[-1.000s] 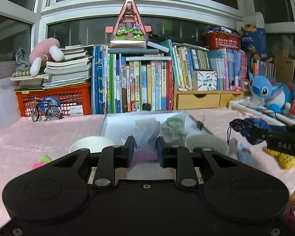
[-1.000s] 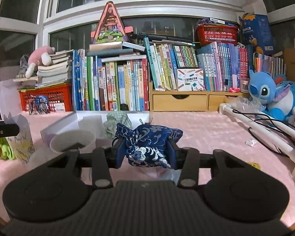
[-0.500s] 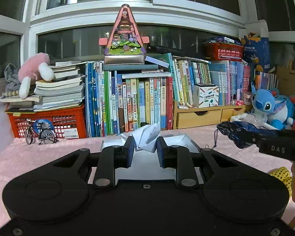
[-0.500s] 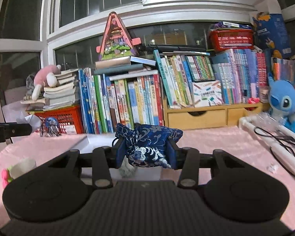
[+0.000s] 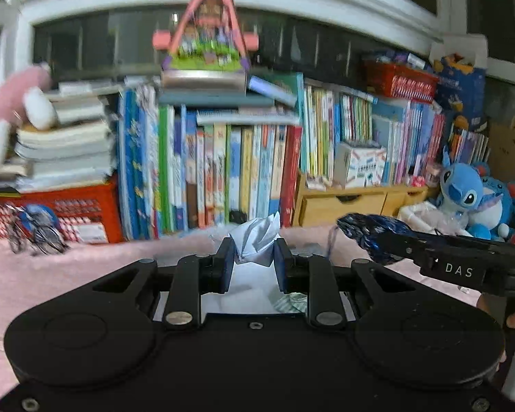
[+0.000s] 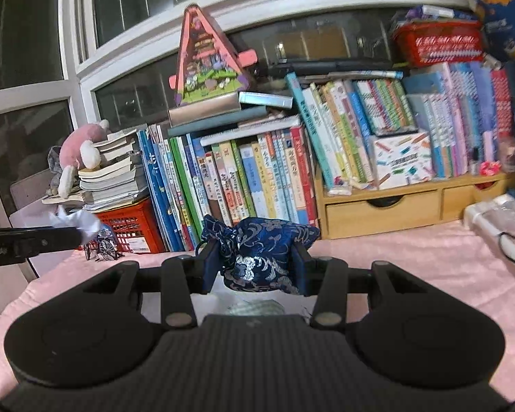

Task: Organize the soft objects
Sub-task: 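Lift and carry the tissue and the blue pouch over the grey tray with both tools, then open the left tool to drop the tissue while the right tool drops the pouch into the tray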

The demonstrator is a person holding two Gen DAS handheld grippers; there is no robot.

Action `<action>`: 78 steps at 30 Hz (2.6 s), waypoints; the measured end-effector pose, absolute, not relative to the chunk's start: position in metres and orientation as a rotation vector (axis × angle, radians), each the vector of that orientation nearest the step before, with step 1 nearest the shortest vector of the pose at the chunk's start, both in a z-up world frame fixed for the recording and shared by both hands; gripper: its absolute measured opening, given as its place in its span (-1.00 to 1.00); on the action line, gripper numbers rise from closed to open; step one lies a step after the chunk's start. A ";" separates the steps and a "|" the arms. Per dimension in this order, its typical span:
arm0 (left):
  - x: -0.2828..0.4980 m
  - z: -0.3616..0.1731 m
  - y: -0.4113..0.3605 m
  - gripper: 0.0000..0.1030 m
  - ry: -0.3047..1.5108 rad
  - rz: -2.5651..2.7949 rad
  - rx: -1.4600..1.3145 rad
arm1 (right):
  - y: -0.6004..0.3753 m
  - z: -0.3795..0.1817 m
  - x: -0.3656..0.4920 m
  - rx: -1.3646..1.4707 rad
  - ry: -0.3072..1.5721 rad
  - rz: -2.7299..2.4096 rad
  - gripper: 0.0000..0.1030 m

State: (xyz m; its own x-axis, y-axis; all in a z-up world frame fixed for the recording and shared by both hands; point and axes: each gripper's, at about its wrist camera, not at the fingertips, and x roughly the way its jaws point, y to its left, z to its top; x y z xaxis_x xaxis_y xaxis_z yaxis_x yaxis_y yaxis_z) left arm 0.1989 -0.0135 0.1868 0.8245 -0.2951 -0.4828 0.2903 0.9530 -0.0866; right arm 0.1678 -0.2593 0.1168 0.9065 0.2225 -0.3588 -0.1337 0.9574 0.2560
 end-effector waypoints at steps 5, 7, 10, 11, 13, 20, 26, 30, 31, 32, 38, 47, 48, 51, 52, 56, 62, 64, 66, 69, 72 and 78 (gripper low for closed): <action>0.265 0.164 -0.027 -0.55 0.666 -0.313 -0.032 | -0.254 0.110 0.205 0.246 0.449 0.214 -0.06; 0.289 0.153 -0.031 -0.55 0.705 -0.300 -0.037 | -0.252 0.103 0.221 0.248 0.473 0.224 -0.06; 0.320 0.135 -0.032 -0.55 0.766 -0.292 -0.059 | -0.250 0.091 0.239 0.243 0.508 0.242 -0.06; 0.328 0.130 -0.033 -0.55 0.785 -0.290 -0.072 | -0.249 0.086 0.245 0.242 0.523 0.250 -0.06; 0.344 0.117 -0.034 -0.55 0.836 -0.287 -0.097 | -0.247 0.078 0.255 0.235 0.554 0.257 -0.06; 0.376 0.083 -0.039 -0.55 0.928 -0.263 -0.120 | -0.233 0.055 0.285 0.143 0.663 0.253 -0.06; 0.385 0.064 -0.050 -0.55 0.987 -0.262 -0.087 | -0.221 0.039 0.300 0.057 0.715 0.256 -0.06; 0.388 0.054 -0.054 -0.55 1.011 -0.262 -0.073 | -0.217 0.029 0.305 0.039 0.741 0.267 -0.06; 0.388 0.052 -0.054 -0.55 1.017 -0.260 -0.070 | -0.216 0.028 0.306 0.037 0.747 0.267 -0.06; 0.388 0.050 -0.055 -0.55 1.022 -0.261 -0.068 | -0.215 0.026 0.306 0.035 0.752 0.267 -0.06; 0.390 0.042 -0.058 -0.55 1.043 -0.264 -0.064 | -0.215 0.019 0.312 0.038 0.780 0.261 -0.05; 0.393 0.035 -0.058 -0.53 1.066 -0.267 -0.067 | -0.218 0.015 0.313 0.068 0.787 0.269 -0.03; 0.393 0.035 -0.059 -0.53 1.068 -0.268 -0.064 | -0.218 0.015 0.313 0.068 0.788 0.270 -0.02; 0.392 0.035 -0.059 -0.45 1.067 -0.258 -0.051 | -0.219 0.014 0.313 0.073 0.788 0.270 0.00; 0.392 0.035 -0.059 -0.33 1.066 -0.254 -0.049 | -0.219 0.014 0.313 0.076 0.787 0.272 0.05; 0.389 0.041 -0.057 -0.19 1.052 -0.245 -0.046 | -0.220 0.015 0.311 0.089 0.781 0.268 0.23; 0.378 0.059 -0.054 -0.01 1.009 -0.242 -0.030 | -0.222 0.024 0.303 0.107 0.750 0.279 0.46; 0.372 0.066 -0.053 0.01 0.993 -0.238 -0.021 | -0.222 0.029 0.299 0.105 0.736 0.281 0.52; 0.366 0.074 -0.052 0.03 0.977 -0.234 -0.013 | -0.223 0.034 0.295 0.109 0.723 0.283 0.56; 0.352 0.088 -0.047 0.08 0.934 -0.239 -0.007 | -0.223 0.045 0.287 0.118 0.707 0.277 0.57; 0.335 0.105 -0.043 0.17 0.891 -0.251 -0.013 | -0.222 0.059 0.276 0.110 0.678 0.283 0.60; 0.294 0.137 -0.038 0.37 0.794 -0.286 0.011 | -0.219 0.087 0.244 0.081 0.605 0.299 0.63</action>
